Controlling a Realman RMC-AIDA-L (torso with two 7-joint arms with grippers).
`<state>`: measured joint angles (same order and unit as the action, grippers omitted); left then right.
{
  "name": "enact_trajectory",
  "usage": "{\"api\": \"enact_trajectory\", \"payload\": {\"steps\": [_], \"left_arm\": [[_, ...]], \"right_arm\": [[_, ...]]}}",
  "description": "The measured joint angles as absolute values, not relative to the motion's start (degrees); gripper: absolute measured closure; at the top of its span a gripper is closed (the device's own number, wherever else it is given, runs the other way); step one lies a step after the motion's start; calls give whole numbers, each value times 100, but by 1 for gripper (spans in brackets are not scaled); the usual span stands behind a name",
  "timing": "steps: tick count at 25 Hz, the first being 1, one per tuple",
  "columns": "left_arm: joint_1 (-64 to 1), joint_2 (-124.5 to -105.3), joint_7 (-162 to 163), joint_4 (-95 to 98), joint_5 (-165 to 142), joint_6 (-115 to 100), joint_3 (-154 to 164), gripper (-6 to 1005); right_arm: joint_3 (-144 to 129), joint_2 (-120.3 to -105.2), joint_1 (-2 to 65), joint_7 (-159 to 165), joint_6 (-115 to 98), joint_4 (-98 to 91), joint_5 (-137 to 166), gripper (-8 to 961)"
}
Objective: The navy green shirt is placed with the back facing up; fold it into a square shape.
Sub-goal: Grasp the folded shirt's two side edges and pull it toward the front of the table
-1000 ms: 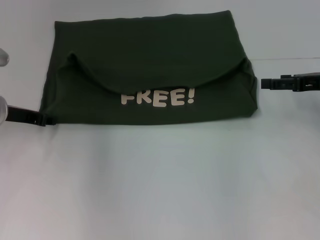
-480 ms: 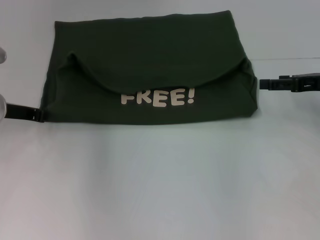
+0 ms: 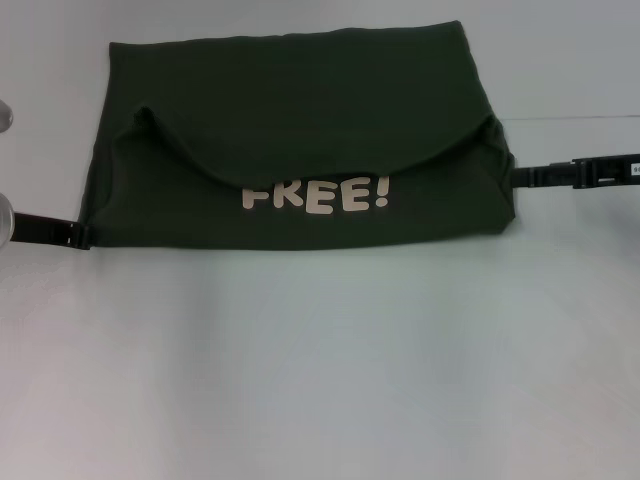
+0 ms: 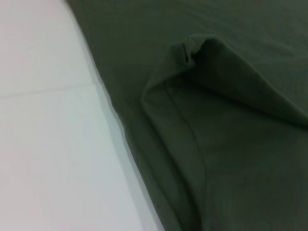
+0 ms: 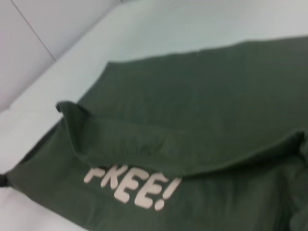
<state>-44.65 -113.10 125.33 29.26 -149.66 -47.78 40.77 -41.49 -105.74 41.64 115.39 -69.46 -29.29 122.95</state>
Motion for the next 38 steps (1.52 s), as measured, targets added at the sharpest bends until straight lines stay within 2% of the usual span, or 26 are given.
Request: {"api": "enact_trajectory", "payload": {"steps": [5,17,38], "left_arm": [[-4464,-11304,12577,2926,-14960,-4797,4078,933],[-4448,-11321,12577,2926,-14979,-4799,4105,933],[-4429,-11356,12576,2926,-15002,-4799,4122,932]], "right_arm": [[-4149,-10623,4422,12039,-6869,-2912,12846,57],[-4206,-10919,4765,12328,-5933,-2418,13426,60],[-4347,-11316,4752,12263,-5138,-2340,13483,64]]}}
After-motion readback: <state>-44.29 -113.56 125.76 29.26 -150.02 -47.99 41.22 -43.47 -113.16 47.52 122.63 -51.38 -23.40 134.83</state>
